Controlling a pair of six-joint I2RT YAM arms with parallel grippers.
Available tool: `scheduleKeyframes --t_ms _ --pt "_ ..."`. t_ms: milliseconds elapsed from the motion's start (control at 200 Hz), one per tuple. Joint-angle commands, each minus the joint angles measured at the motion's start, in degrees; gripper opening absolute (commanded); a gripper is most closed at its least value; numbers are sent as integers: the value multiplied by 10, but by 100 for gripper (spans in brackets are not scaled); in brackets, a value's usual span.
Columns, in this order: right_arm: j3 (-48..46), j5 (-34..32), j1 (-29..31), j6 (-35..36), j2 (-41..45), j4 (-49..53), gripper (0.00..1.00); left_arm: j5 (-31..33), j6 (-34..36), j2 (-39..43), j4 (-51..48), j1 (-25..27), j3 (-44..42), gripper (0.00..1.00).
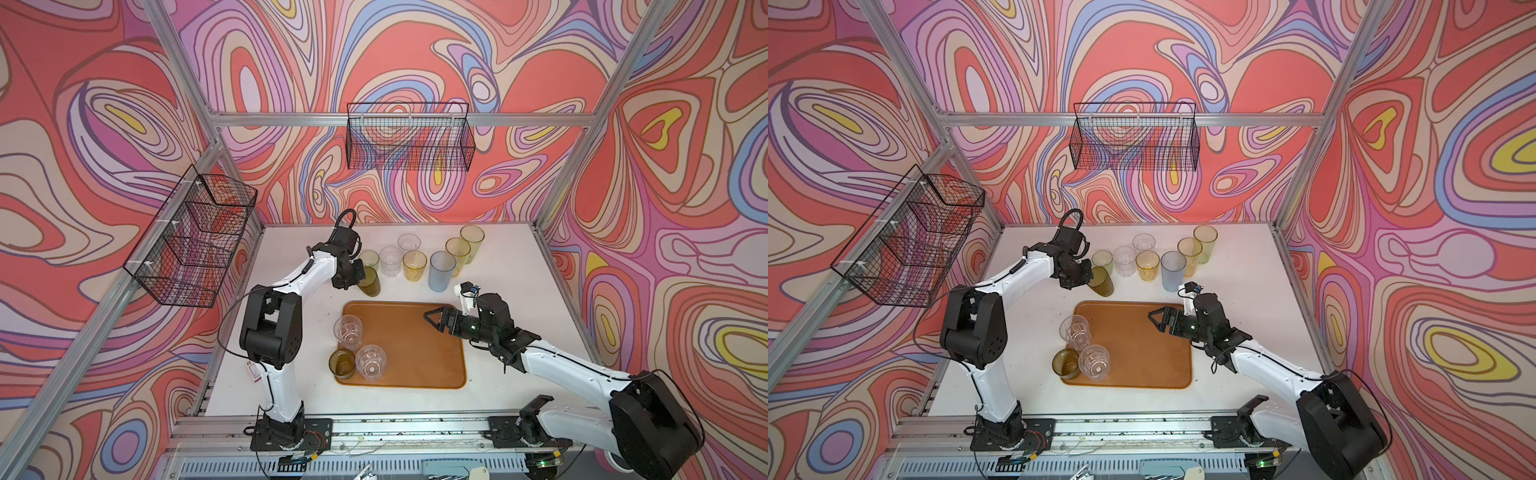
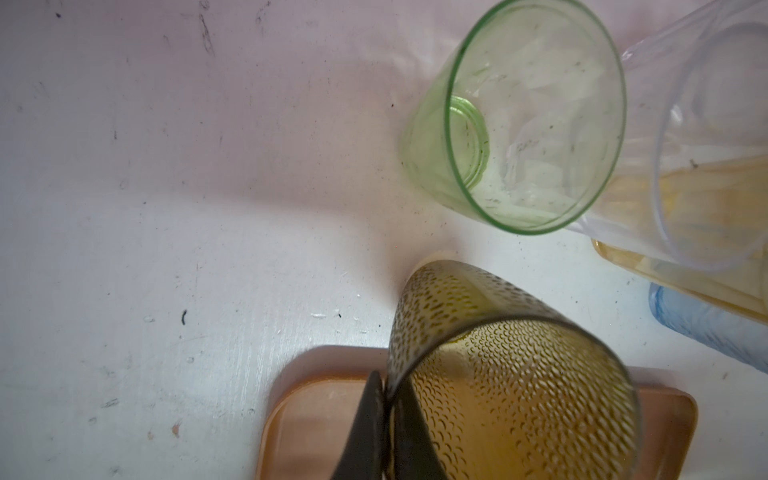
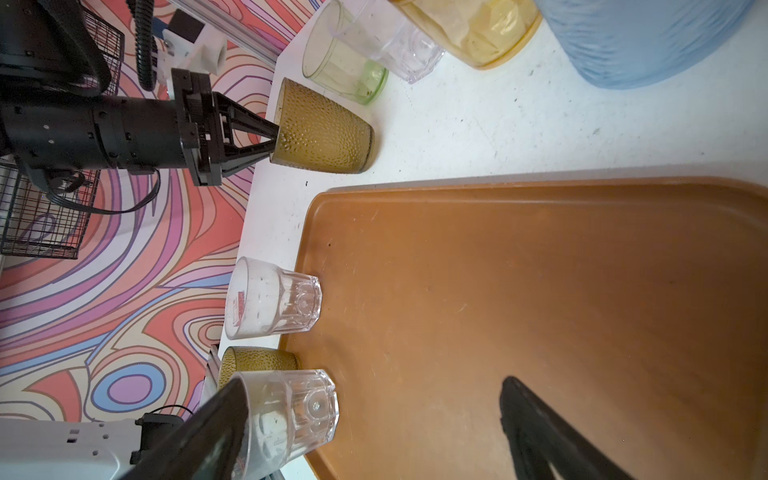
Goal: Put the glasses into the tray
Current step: 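Lift the olive dimpled glass with the left gripper toward the tray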
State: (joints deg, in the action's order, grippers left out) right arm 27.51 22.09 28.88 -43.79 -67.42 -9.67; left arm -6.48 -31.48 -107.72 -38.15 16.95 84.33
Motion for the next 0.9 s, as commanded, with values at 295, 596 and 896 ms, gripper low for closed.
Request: scheduleKeyframes --t_ms 295,596,896 --pt "-6 7 -3 -5 -9 -14 98 19 14 71 -57 5 -11 0" --pt "-6 12 -3 -16 -8 -23 97 17 20 128 -87 9 -35 0" --pt "4 9 -3 -24 -23 -30 97 13 36 179 -116 12 -42 0"
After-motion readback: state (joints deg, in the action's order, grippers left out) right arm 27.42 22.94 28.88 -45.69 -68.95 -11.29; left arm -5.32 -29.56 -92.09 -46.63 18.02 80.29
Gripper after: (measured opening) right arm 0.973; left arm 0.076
